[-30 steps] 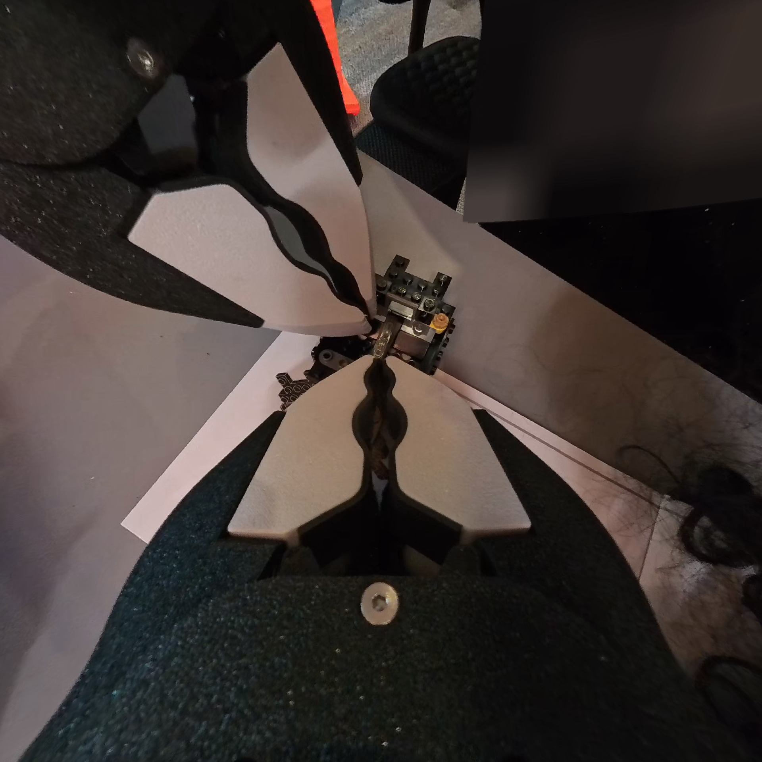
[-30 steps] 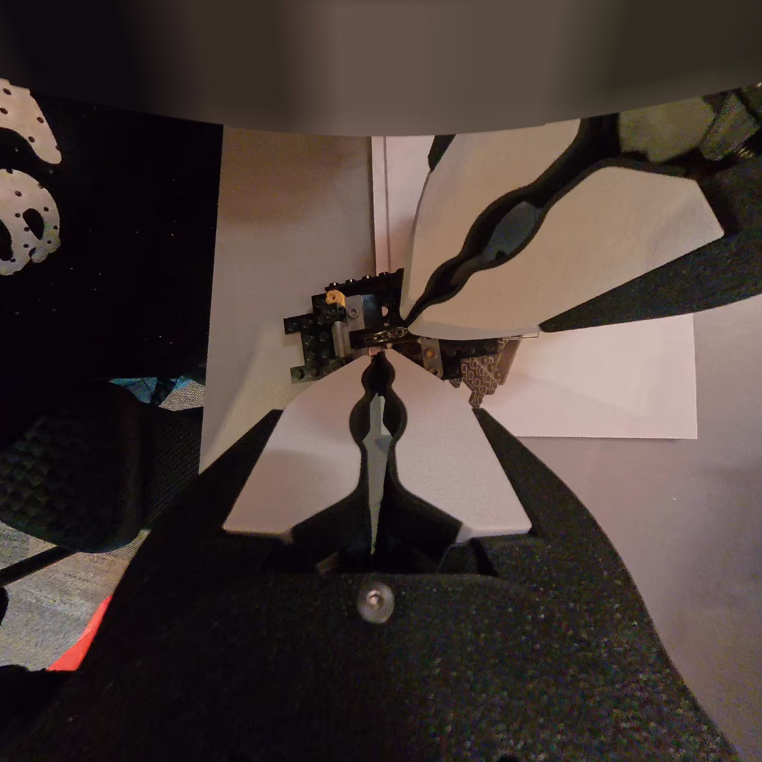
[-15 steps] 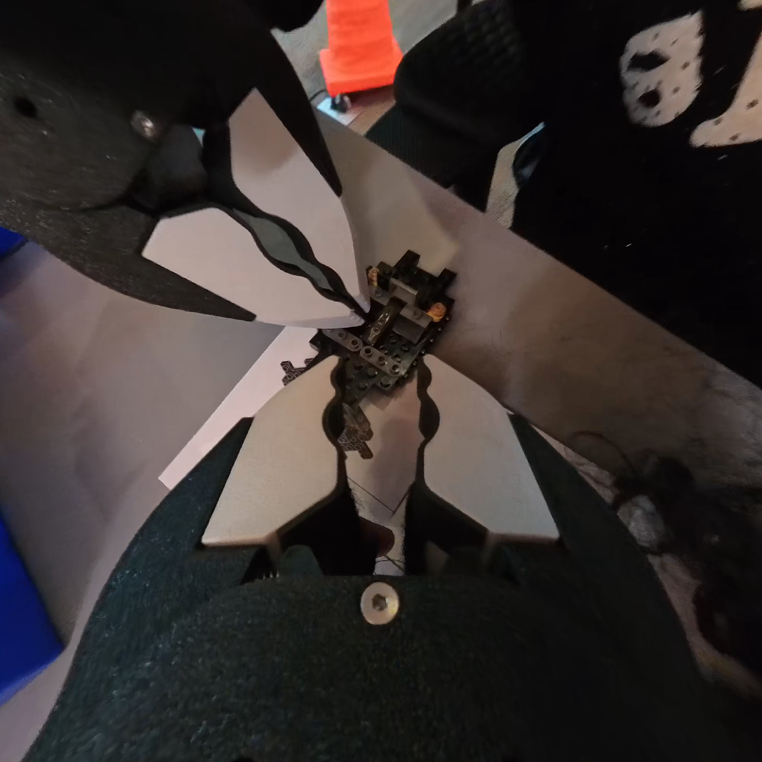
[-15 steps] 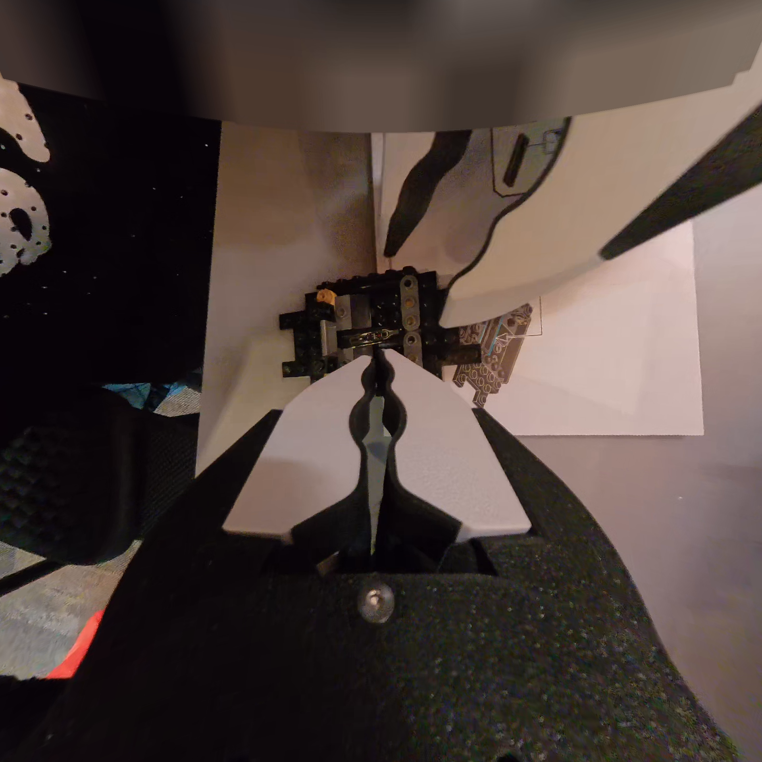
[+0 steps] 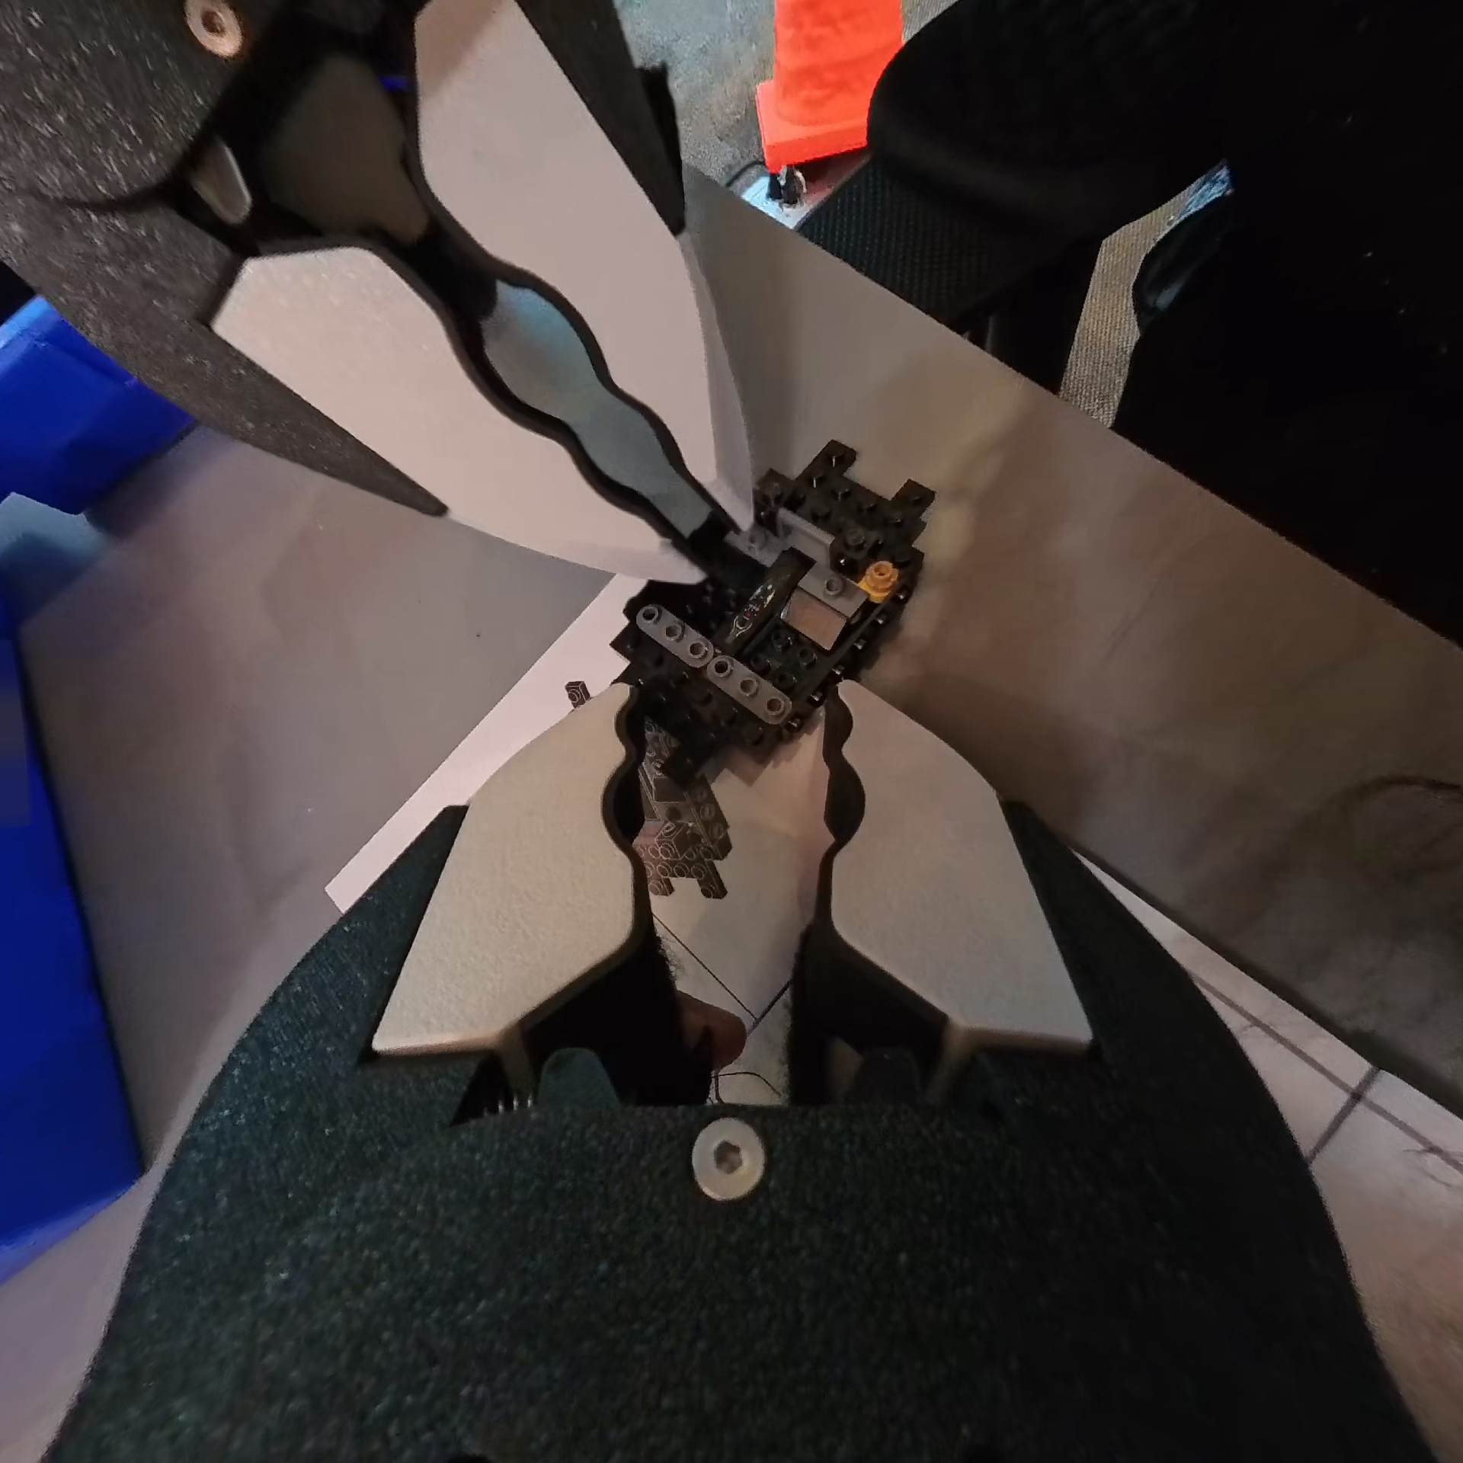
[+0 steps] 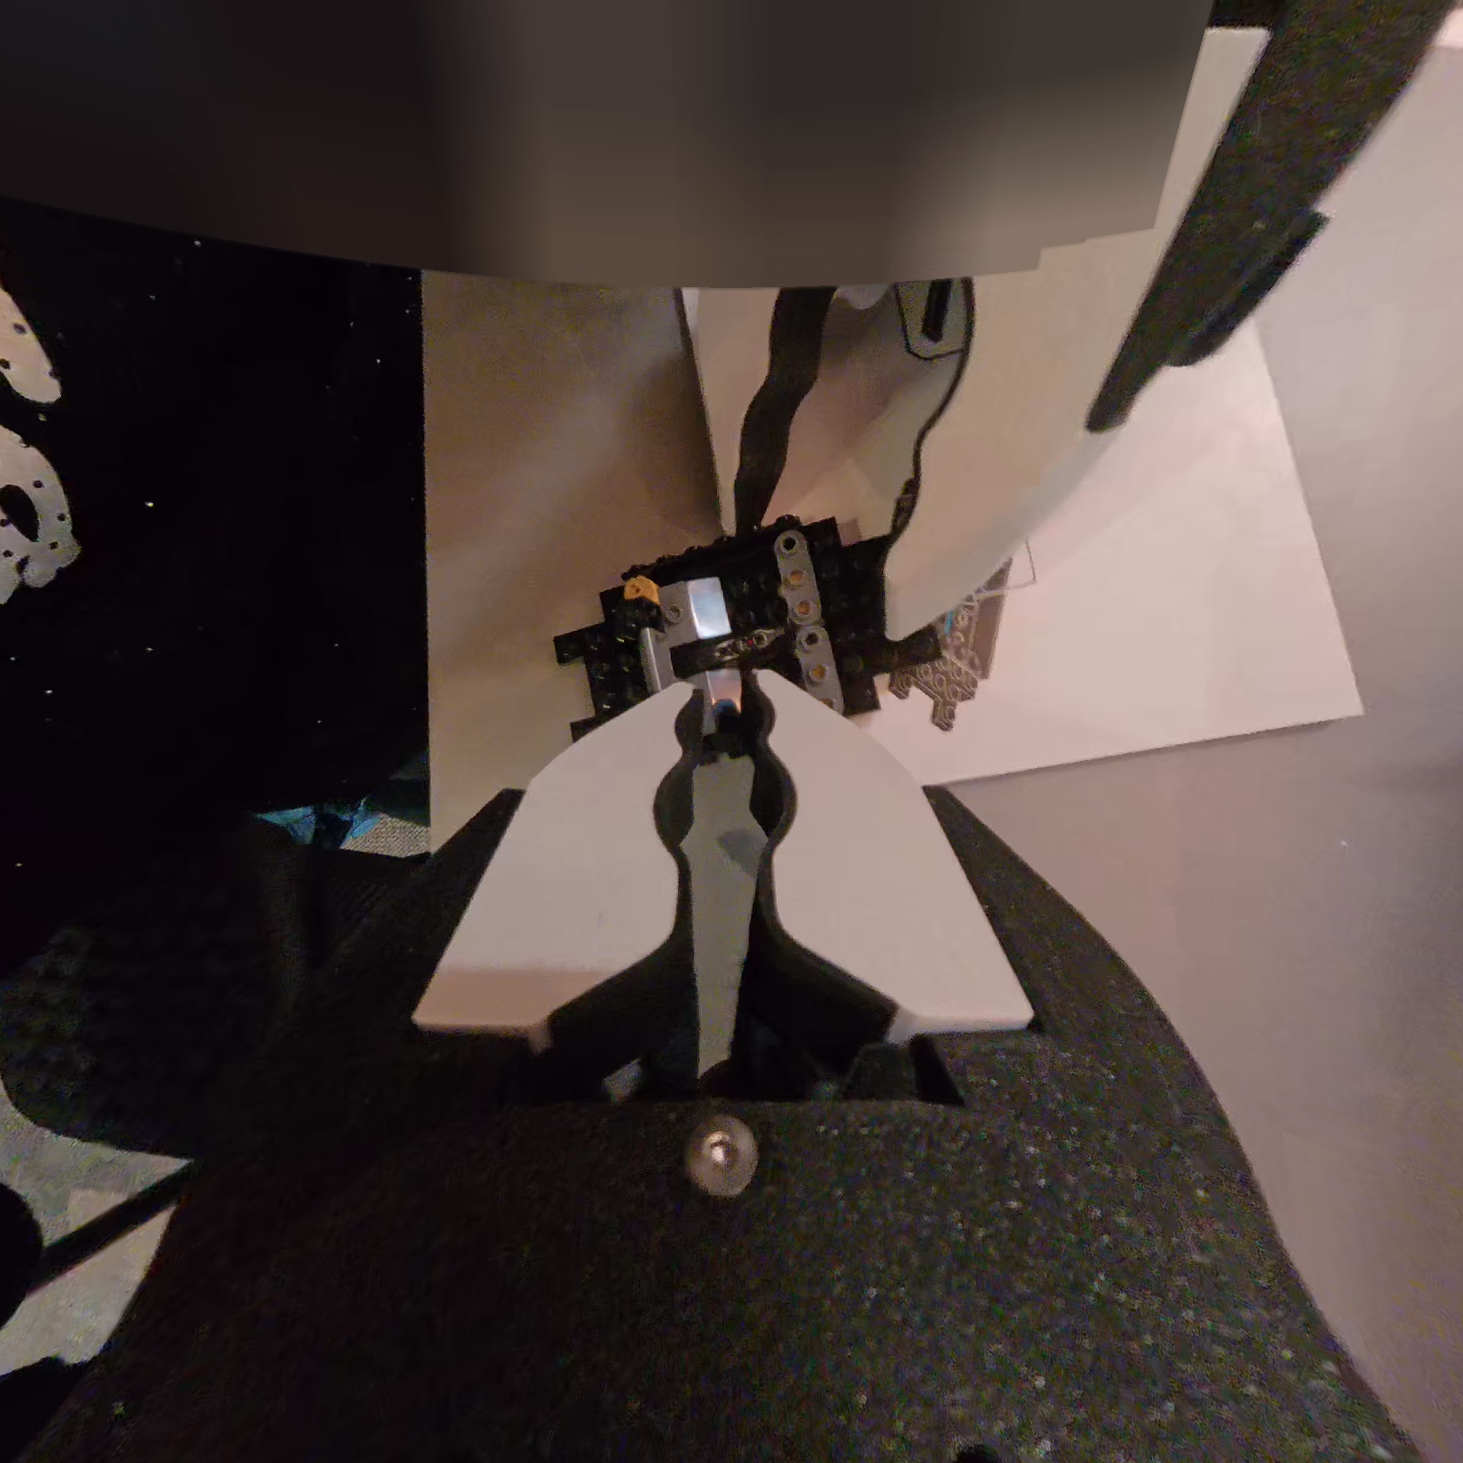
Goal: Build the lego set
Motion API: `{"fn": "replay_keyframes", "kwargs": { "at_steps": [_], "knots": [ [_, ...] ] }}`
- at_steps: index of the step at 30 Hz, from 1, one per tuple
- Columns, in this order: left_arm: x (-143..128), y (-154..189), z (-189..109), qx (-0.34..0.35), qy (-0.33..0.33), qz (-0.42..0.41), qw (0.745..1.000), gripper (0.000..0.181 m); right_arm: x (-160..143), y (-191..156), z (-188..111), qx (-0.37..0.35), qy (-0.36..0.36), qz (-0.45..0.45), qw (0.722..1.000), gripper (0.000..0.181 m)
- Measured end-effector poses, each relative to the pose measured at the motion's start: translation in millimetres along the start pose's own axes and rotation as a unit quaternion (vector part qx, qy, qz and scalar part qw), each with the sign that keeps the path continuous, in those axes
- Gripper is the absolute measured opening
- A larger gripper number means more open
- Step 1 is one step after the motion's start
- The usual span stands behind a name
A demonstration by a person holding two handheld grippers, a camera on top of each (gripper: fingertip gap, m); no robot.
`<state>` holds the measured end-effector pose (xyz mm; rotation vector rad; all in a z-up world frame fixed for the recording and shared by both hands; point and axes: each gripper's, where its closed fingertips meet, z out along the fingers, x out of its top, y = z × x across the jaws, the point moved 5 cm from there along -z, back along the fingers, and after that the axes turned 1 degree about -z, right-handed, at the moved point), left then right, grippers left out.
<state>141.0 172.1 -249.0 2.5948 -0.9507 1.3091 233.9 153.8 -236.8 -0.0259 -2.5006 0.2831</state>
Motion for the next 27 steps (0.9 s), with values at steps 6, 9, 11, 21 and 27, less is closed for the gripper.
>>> {"fn": "replay_keyframes", "kwargs": {
  "at_steps": [6,9,11,21,27],
  "knots": [
    [-1,0,-3,0.04,-0.027,-0.037,0.998,0.043,-3,1,-8,-0.038,0.03,0.065,0.997,0.022],
    [-2,1,-9,0.148,-0.078,-0.081,0.983,0.043,-7,-1,-12,-0.097,0.046,0.101,0.989,0.033],
    [-3,7,-13,0.224,-0.106,-0.128,0.96,0.043,-9,-5,-10,-0.134,0.064,0.12,0.982,0.038],
    [4,38,-45,0.279,-0.045,-0.299,0.912,0.065,8,-16,25,-0.27,0.094,0.145,0.947,0.08],
    [0,22,-56,0.197,0.021,-0.217,0.956,0.075,7,-2,28,-0.24,0.057,0.099,0.964,0.059]
  ]
}}
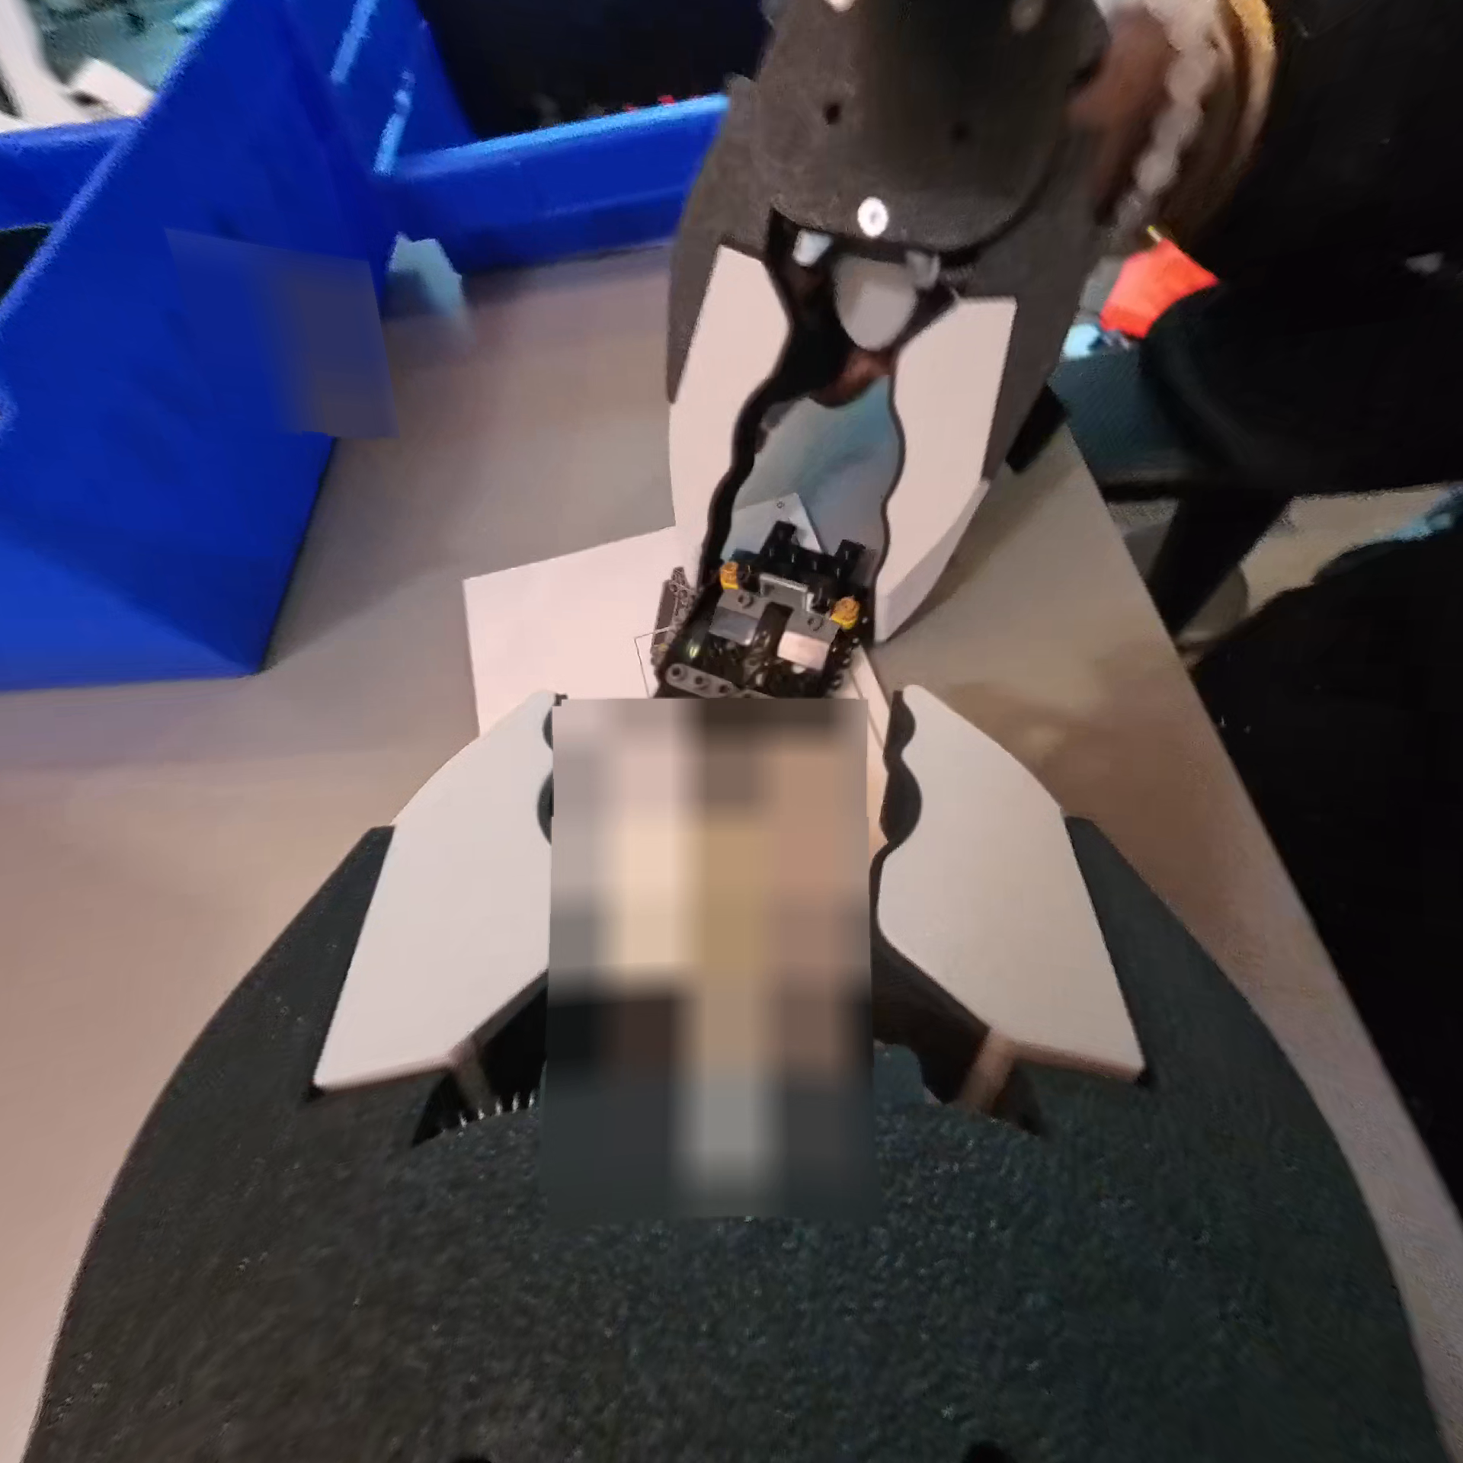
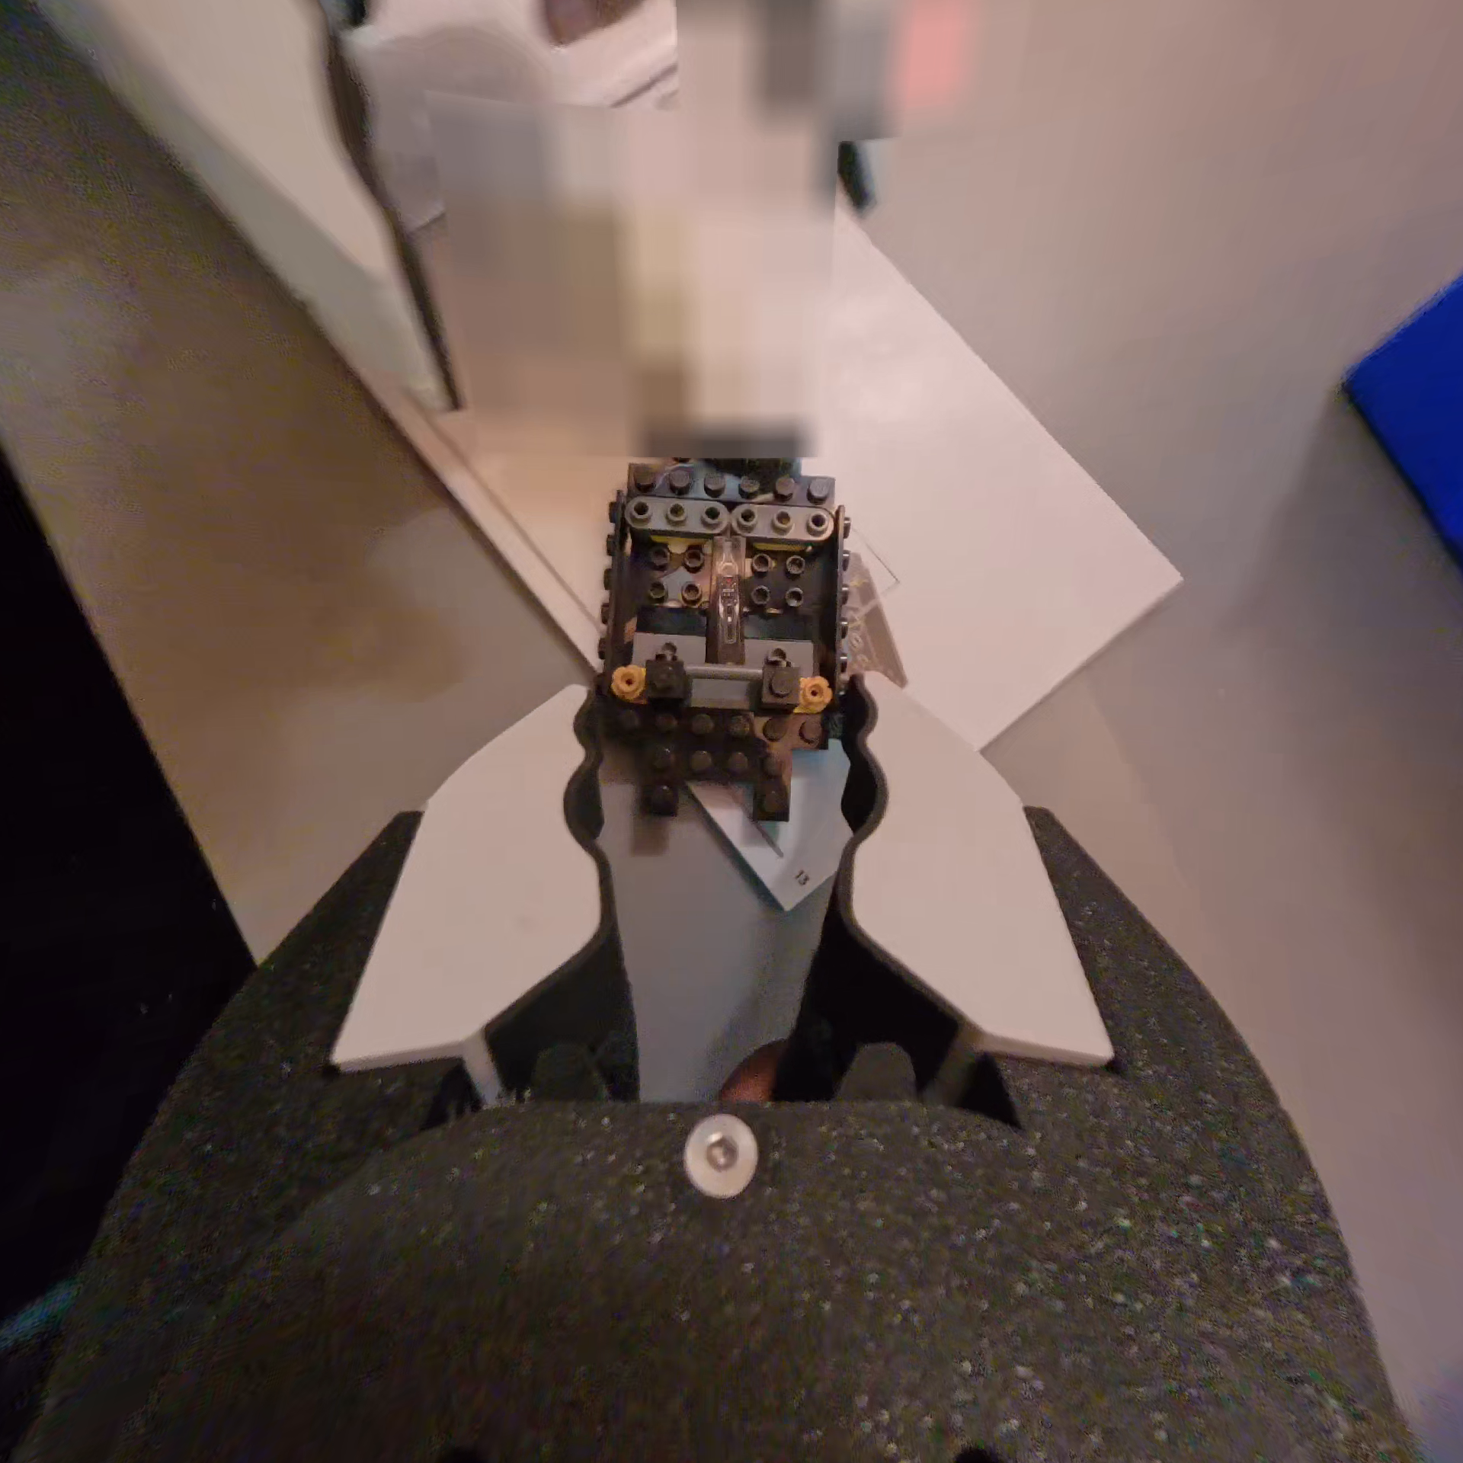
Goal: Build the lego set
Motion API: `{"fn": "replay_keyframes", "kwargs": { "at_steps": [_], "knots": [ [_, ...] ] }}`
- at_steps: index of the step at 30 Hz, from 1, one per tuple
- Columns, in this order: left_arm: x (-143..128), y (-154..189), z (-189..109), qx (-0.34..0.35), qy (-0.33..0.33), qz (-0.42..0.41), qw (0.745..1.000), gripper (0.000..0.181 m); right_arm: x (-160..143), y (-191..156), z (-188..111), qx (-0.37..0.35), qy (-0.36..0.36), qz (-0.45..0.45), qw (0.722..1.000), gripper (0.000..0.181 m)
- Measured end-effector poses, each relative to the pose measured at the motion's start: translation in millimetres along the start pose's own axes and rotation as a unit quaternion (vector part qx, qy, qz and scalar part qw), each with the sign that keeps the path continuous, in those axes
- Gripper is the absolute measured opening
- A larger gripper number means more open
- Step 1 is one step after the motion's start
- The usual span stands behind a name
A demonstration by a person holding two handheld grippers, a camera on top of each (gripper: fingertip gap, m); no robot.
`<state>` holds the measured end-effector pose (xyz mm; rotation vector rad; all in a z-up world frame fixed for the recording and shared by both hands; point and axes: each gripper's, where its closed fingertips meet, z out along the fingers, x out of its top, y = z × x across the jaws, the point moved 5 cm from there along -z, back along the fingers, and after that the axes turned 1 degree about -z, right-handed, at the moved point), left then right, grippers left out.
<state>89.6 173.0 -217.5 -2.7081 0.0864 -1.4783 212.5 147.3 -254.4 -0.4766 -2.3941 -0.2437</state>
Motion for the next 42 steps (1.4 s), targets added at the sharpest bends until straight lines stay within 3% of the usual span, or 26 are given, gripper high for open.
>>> {"fn": "replay_keyframes", "kwargs": {
  "at_steps": [5,8,10,14,19,22,24,26,29,32,36,42],
  "knots": [
    [-9,3,29,-0.09,-0.05,0.049,0.993,0.078,4,11,2,0.122,-0.023,-0.154,0.98,0.058],
    [-15,5,41,-0.077,-0.072,0.068,0.992,0.075,8,21,7,0.161,-0.022,-0.202,0.966,0.058],
    [-13,2,40,-0.045,-0.054,0.06,0.996,0.055,12,27,4,0.165,-0.019,-0.192,0.967,0.059],
    [-9,2,35,-0.036,-0.018,0.064,0.997,0.054,23,27,-18,0.152,0.006,-0.129,0.98,0.054],
    [-14,7,39,-0.03,-0.049,0.099,0.993,0.037,11,33,-19,0.102,-0.073,-0.102,0.987,0.056],
    [-14,3,39,-0.025,-0.044,0.082,0.995,0.047,20,38,-29,0.11,-0.034,-0.051,0.992,0.048],
    [-11,1,36,-0.026,-0.025,0.067,0.997,0.052,24,32,-29,0.111,-0.042,-0.064,0.991,0.028],
    [-7,-3,33,-0.021,-0.009,0.048,0.999,0.072,27,25,-23,0.105,-0.056,-0.085,0.989,0.018],
    [-5,-6,37,-0.04,-0.029,0.03,0.998,0.084,28,22,-11,0.11,-0.078,-0.066,0.989,0.016],
    [-10,-6,49,-0.05,-0.07,0.051,0.995,0.078,28,22,0,0.12,-0.099,-0.059,0.986,0.019],
    [-8,-6,47,-0.043,-0.051,0.054,0.996,0.059,26,23,7,0.12,-0.126,-0.059,0.983,0.016],
    [-9,-5,47,-0.041,-0.053,0.061,0.996,0.053,25,24,6,0.115,-0.134,-0.063,0.982,0.01]
  ]
}}
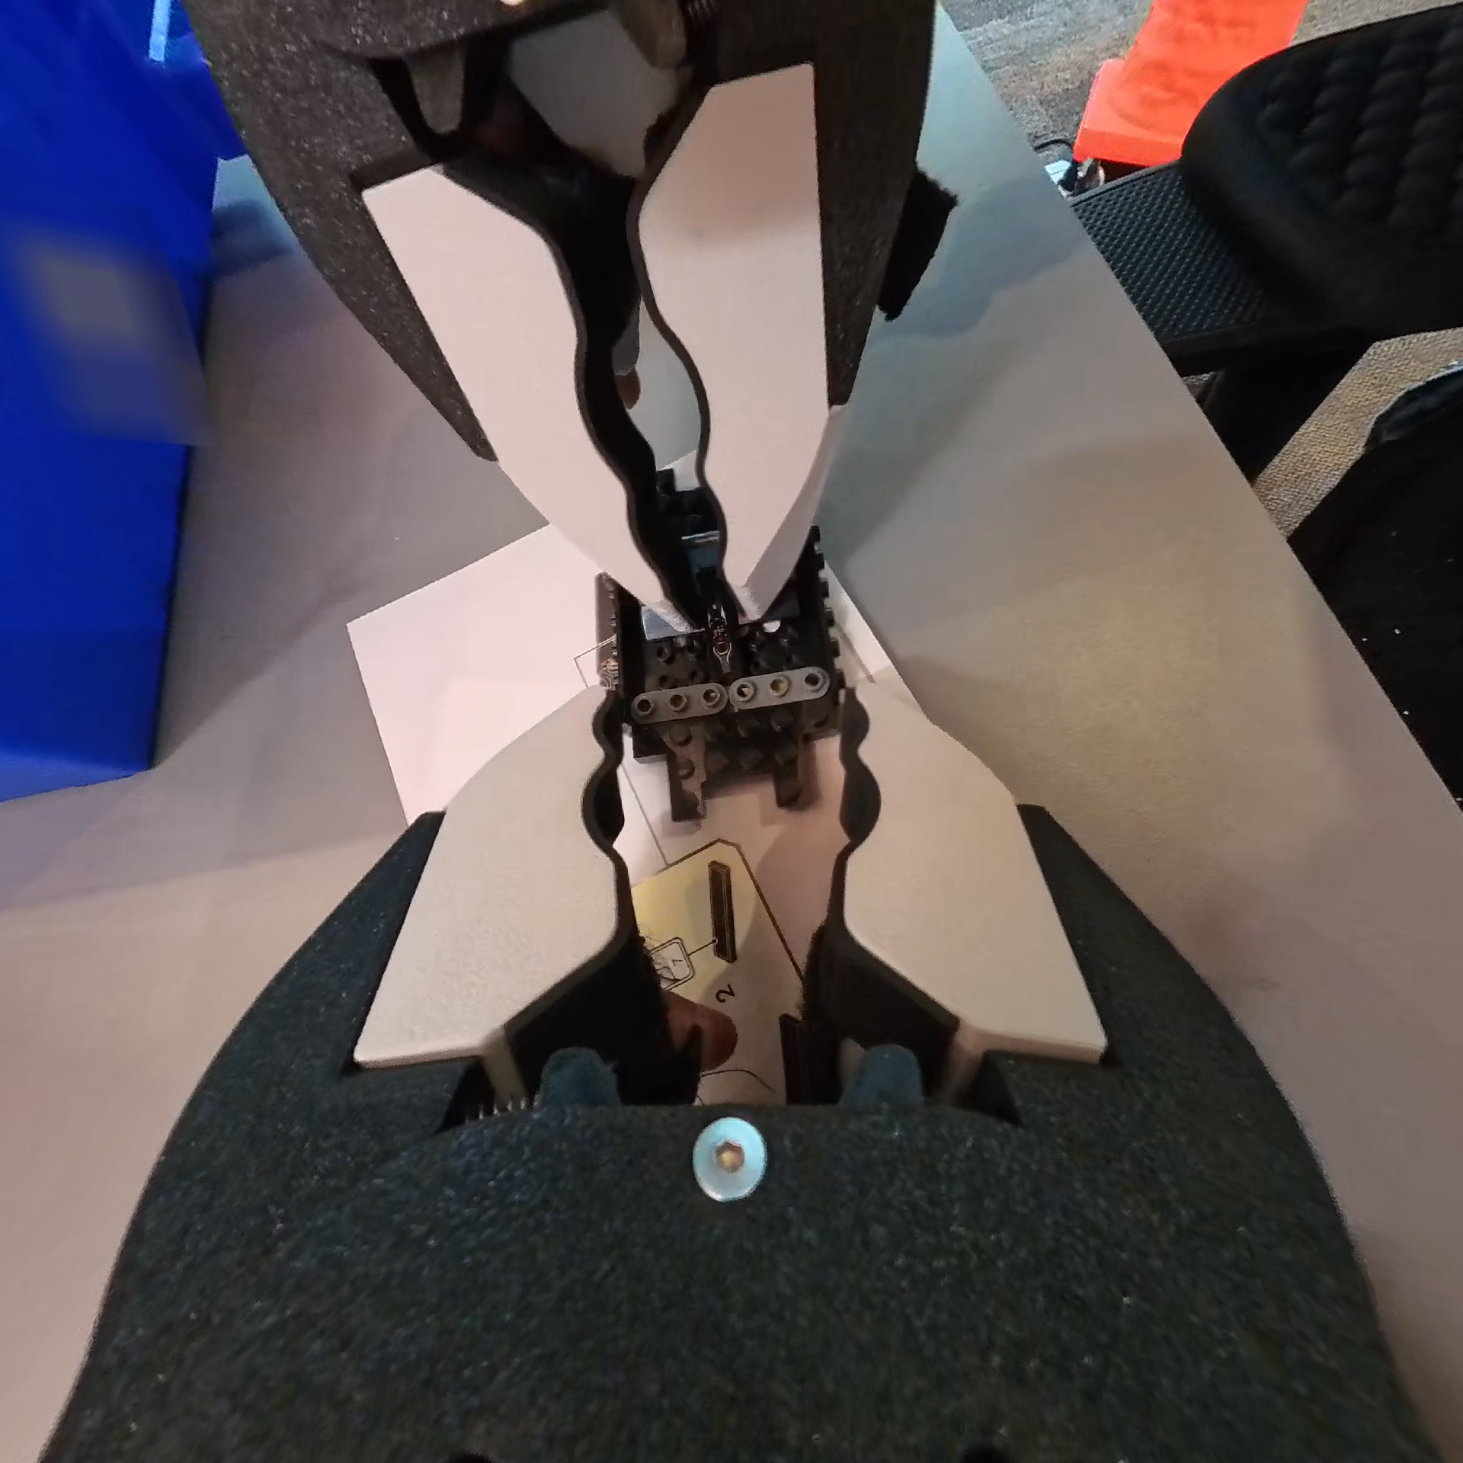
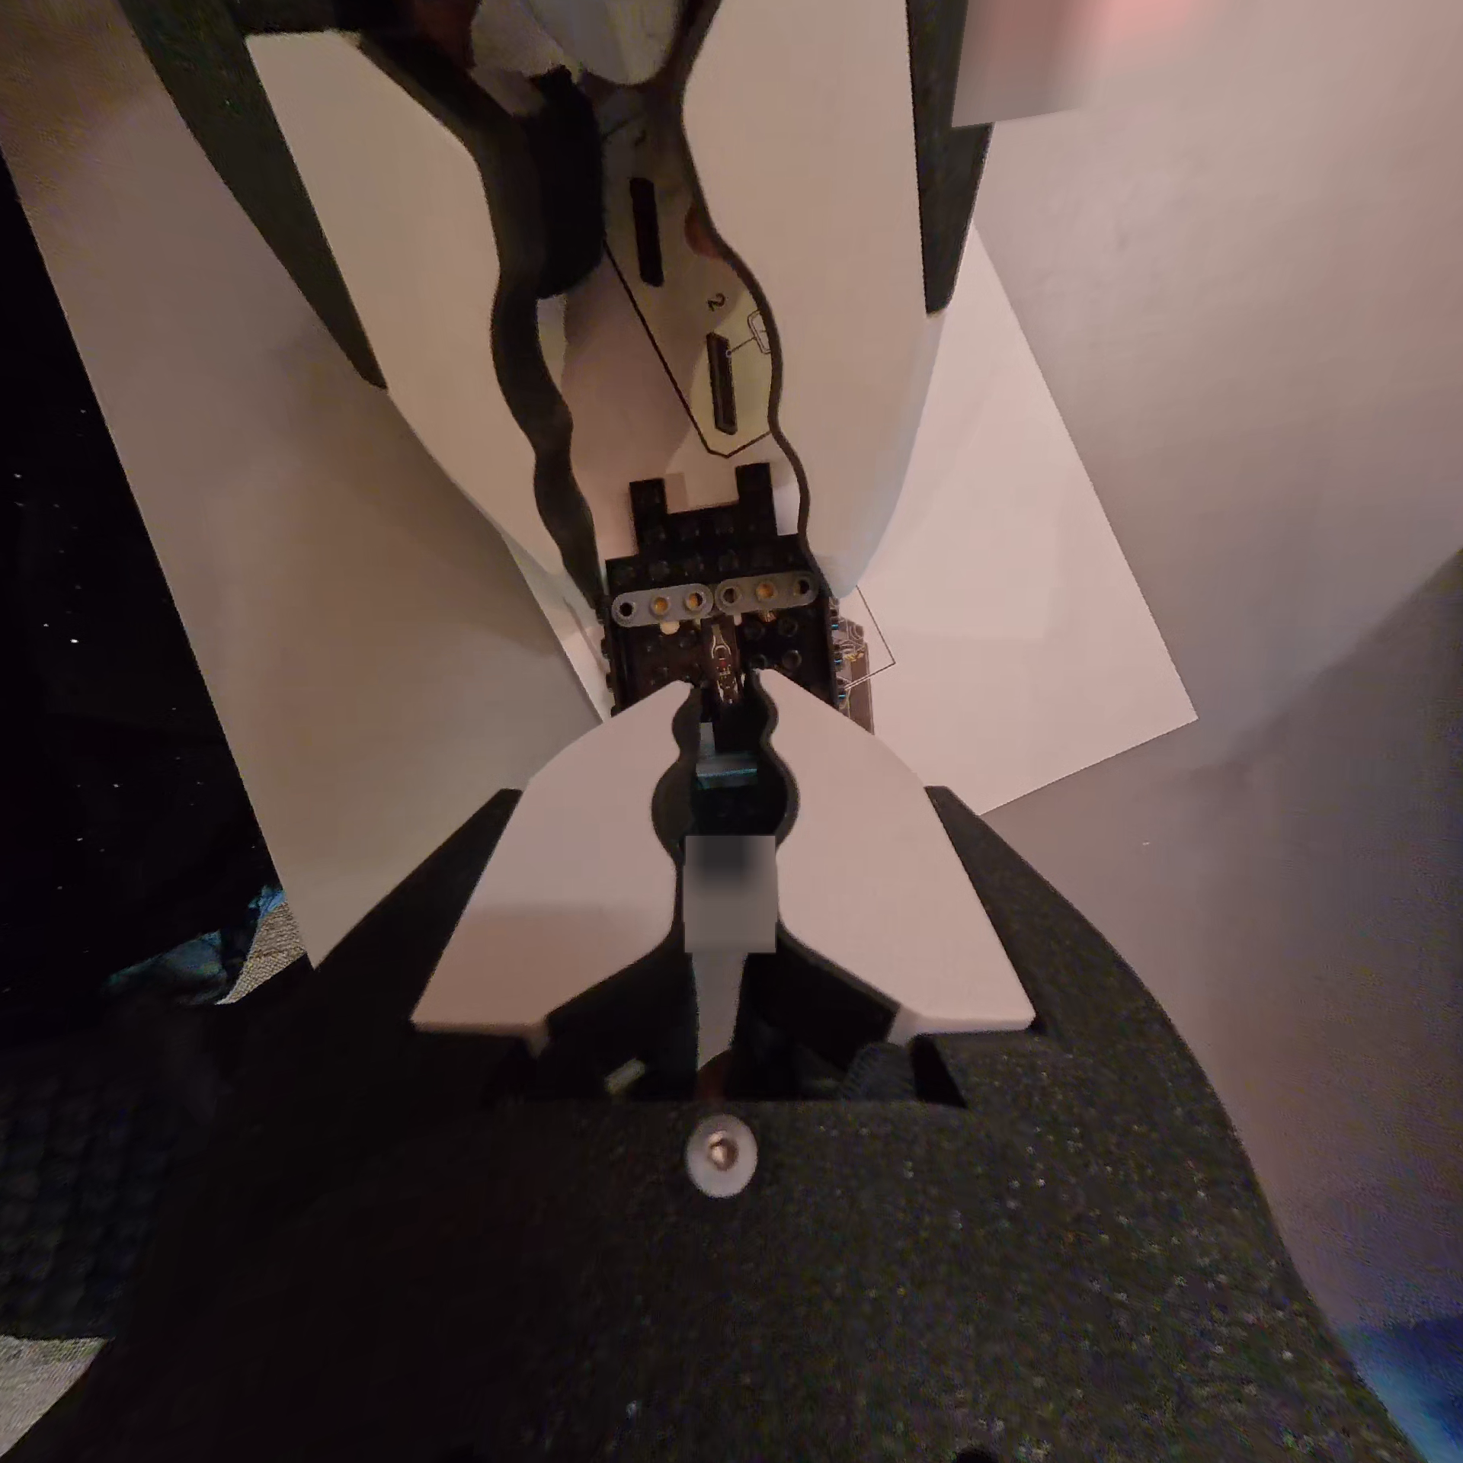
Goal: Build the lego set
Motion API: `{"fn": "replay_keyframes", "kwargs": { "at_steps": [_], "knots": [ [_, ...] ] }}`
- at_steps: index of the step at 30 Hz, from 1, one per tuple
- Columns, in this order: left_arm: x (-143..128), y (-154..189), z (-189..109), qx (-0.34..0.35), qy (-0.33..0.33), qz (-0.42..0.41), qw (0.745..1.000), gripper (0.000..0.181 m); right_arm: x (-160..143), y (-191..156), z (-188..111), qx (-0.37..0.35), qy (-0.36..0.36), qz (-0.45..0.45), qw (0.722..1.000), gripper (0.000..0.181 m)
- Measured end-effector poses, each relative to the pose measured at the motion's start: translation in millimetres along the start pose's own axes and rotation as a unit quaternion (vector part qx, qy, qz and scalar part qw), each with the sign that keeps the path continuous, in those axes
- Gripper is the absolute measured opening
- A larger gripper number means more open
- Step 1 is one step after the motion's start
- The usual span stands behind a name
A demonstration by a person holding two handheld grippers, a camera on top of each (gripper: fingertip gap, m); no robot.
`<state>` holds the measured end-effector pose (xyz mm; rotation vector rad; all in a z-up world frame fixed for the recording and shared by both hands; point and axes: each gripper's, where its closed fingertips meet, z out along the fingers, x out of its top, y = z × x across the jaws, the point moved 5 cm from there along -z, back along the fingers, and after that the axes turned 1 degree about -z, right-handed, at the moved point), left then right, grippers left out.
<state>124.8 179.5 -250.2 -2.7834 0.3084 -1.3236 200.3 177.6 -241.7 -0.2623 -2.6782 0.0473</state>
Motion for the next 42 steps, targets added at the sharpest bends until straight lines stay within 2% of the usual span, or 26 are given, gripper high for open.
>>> {"fn": "replay_keyframes", "kwargs": {
  "at_steps": [28,33,39,42],
  "knots": [
    [-1,-1,1,0.012,-0.006,0.0,1.0,0.052,4,-10,-4,-0.17,-0.04,-0.073,0.982,0.004],
    [-1,-1,0,0.022,-0.003,0.005,1.0,0.055,5,-12,-6,-0.129,-0.034,-0.044,0.99,0.015],
    [13,-4,-6,0.016,0.03,0.011,0.999,0.07,0,-3,-5,-0.079,-0.026,0.019,0.996,0.014],
    [11,-2,7,0.009,0.007,0.014,1.0,0.069,0,-5,-3,-0.073,-0.028,0.025,0.997,0.012]
  ]
}}
